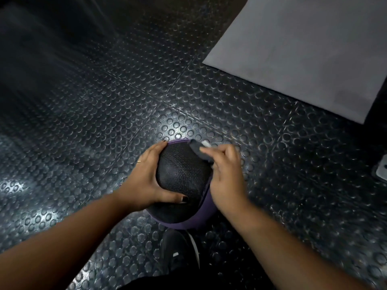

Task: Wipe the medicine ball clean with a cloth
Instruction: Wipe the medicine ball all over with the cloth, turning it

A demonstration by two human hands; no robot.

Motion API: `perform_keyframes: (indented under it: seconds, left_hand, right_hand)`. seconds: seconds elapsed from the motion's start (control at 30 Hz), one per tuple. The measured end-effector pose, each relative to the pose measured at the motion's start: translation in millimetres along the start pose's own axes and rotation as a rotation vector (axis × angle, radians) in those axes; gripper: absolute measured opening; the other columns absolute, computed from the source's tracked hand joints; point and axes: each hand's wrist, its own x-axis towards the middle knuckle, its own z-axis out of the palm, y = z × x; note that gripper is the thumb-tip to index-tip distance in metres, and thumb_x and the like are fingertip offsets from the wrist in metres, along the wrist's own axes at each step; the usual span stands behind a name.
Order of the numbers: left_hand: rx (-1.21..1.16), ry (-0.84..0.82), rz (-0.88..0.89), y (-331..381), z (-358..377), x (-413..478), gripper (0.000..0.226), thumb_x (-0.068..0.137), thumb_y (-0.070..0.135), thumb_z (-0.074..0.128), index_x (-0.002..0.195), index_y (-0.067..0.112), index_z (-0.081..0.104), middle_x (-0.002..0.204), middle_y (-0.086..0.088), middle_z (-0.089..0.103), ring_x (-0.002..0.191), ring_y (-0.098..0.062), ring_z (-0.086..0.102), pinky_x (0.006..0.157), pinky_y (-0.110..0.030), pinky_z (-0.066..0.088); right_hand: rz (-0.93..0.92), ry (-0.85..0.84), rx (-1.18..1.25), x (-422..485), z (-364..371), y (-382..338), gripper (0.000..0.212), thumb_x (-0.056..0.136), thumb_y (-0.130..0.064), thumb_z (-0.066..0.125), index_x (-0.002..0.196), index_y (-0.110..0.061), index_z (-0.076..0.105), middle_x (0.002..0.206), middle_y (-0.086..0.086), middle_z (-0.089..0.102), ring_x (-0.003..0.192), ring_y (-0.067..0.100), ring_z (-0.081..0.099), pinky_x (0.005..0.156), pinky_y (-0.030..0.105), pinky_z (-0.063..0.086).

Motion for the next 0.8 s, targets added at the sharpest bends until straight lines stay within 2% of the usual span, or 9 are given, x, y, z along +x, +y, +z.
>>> perform_keyframes:
  seconds: [0.17,0.23,0.3,0.4,0.47,0.53,0.6,0.67,0.8]
  left_hand:
    - [-0.329,-0.087,-0.09,-13.2,-15.3,7.6,0.134,0.035,0.052,0.097,0.147,0.043,0.024,0.147,0.011,0.038,0.13,-0.007,0.047,0.11,-0.044,0.045]
    - [-0.278,-0.121,-0.154,-12.8,-29.0,11.5,0.139,0.033,0.056,0.094,0.152,0.038,0.024,0.154,0.013,0.027,0.133,-0.004,0.041,0.116,-0.039,0.036]
    - [-0.2,-0.124,-0.162,-16.3,-42.0,12.0,0.138,0.032,0.061,0.09,0.153,0.037,0.028,0.158,0.023,0.013,0.139,-0.003,0.025,0.114,-0.03,0.028]
    - [-0.345,-0.04,-0.14,-16.5,-36.4,9.9,0.096,0.05,0.067,0.081,0.139,0.052,0.047,0.154,0.017,0.032,0.138,-0.006,0.036,0.113,-0.034,0.034]
    - [-0.374,0.185,-0.132,-20.5,-19.3,12.2,0.057,0.067,0.069,0.066,0.122,0.059,0.058,0.14,0.013,0.05,0.131,-0.009,0.048,0.115,-0.041,0.036]
    - [-0.323,0.35,-0.117,-27.0,-7.9,15.1,0.038,0.077,0.065,0.057,0.114,0.059,0.061,0.13,0.012,0.058,0.125,-0.011,0.054,0.113,-0.047,0.039]
    - [-0.35,0.387,-0.135,-29.7,-6.4,15.7,0.036,0.081,0.06,0.057,0.115,0.051,0.064,0.126,0.011,0.063,0.119,-0.012,0.058,0.109,-0.046,0.043]
    - [-0.428,0.399,-0.174,-31.1,-11.3,19.4,0.029,0.085,0.051,0.06,0.112,0.044,0.067,0.121,0.011,0.067,0.115,-0.011,0.061,0.106,-0.039,0.046]
    - [-0.54,0.421,-0.205,-31.0,-19.3,30.1,0.02,0.1,0.02,0.058,0.106,0.036,0.068,0.113,0.009,0.069,0.103,-0.007,0.063,0.099,-0.03,0.047]
  right_hand:
    - [-0.222,-0.274,0.092,-84.2,-24.3,-11.3,0.044,0.084,-0.006,0.038,0.115,-0.022,0.064,0.104,-0.003,0.051,0.095,0.016,0.051,0.086,0.029,0.046]
    - [-0.041,-0.226,0.213,-83.5,-34.3,-7.8,0.034,0.085,-0.007,0.045,0.107,-0.021,0.067,0.102,0.0,0.058,0.093,0.014,0.057,0.087,0.033,0.05]
    - [0.18,-0.018,0.327,-62.7,-46.6,2.6,0.031,0.089,-0.004,0.049,0.11,-0.02,0.065,0.107,0.004,0.055,0.096,-0.002,0.056,0.091,0.016,0.046]
    - [0.385,0.165,0.195,-8.8,-48.4,25.0,0.047,0.095,0.003,0.046,0.134,-0.023,0.051,0.123,0.002,0.042,0.103,-0.008,0.045,0.079,-0.01,0.027]
    - [0.464,0.073,0.159,26.4,-27.3,38.6,0.045,0.096,-0.002,0.047,0.137,-0.021,0.049,0.126,0.006,0.04,0.105,0.008,0.045,0.078,-0.007,0.028]
    - [0.5,-0.05,0.175,50.1,6.5,41.5,0.04,0.097,-0.005,0.046,0.135,-0.018,0.052,0.13,0.01,0.041,0.104,0.016,0.049,0.079,0.003,0.036]
    - [0.442,-0.122,0.125,58.5,35.6,25.7,0.04,0.096,-0.002,0.043,0.13,-0.016,0.057,0.13,0.01,0.045,0.107,0.02,0.051,0.08,0.007,0.036]
    - [0.308,-0.068,0.027,45.0,47.6,2.4,0.045,0.09,0.003,0.04,0.127,-0.016,0.058,0.122,0.007,0.043,0.11,0.024,0.048,0.097,0.023,0.039]
    - [-0.138,-0.111,0.038,-37.5,47.0,-46.7,0.046,0.085,-0.01,0.031,0.126,-0.02,0.049,0.109,-0.001,0.039,0.093,0.021,0.047,0.081,0.036,0.047]
